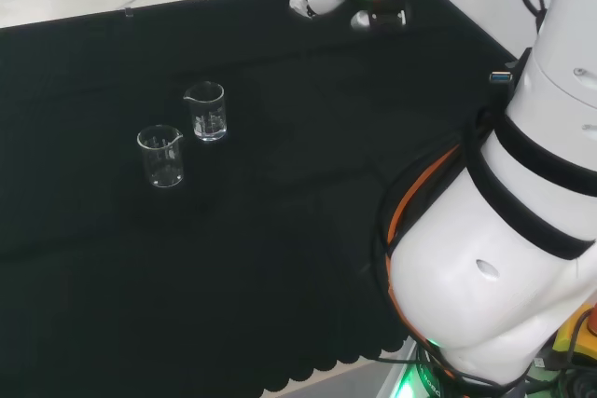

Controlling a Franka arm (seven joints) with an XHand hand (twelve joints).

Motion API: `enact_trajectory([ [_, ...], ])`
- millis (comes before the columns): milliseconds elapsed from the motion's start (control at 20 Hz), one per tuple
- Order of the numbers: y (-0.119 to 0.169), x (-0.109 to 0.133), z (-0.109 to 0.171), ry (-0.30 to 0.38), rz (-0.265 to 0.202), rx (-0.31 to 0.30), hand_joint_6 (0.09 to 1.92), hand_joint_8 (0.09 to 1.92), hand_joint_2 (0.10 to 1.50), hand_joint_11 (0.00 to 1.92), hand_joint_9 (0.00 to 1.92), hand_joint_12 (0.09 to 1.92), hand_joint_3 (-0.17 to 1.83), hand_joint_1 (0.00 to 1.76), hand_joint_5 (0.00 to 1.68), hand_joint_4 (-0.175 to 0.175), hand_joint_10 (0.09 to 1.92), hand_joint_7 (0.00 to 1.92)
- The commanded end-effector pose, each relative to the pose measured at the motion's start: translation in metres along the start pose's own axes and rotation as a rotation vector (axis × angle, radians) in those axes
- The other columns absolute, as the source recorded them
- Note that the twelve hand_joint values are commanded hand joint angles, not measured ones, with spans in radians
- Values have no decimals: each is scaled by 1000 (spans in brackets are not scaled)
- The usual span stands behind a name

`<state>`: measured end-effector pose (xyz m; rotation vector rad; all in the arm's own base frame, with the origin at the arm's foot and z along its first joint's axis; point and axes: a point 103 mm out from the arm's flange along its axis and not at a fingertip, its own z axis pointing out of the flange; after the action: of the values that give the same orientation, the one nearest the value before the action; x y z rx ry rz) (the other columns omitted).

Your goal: Pick up the beaker on the right.

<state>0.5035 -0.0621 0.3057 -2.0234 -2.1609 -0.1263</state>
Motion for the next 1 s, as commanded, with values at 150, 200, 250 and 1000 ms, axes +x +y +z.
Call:
enact_trajectory([
  [150,106,0,100,233,-134,-16,87,579,715,0,347,1199,618,769,333,-28,616,234],
  [200,109,2,104,242,-141,-9,87,577,706,0,343,1196,620,768,328,-26,616,229],
  [250,111,3,108,247,-149,-2,87,576,699,0,340,1194,620,767,323,-26,616,225],
  [1000,125,26,166,358,-241,74,87,569,623,0,314,1165,617,751,298,-23,611,203],
])
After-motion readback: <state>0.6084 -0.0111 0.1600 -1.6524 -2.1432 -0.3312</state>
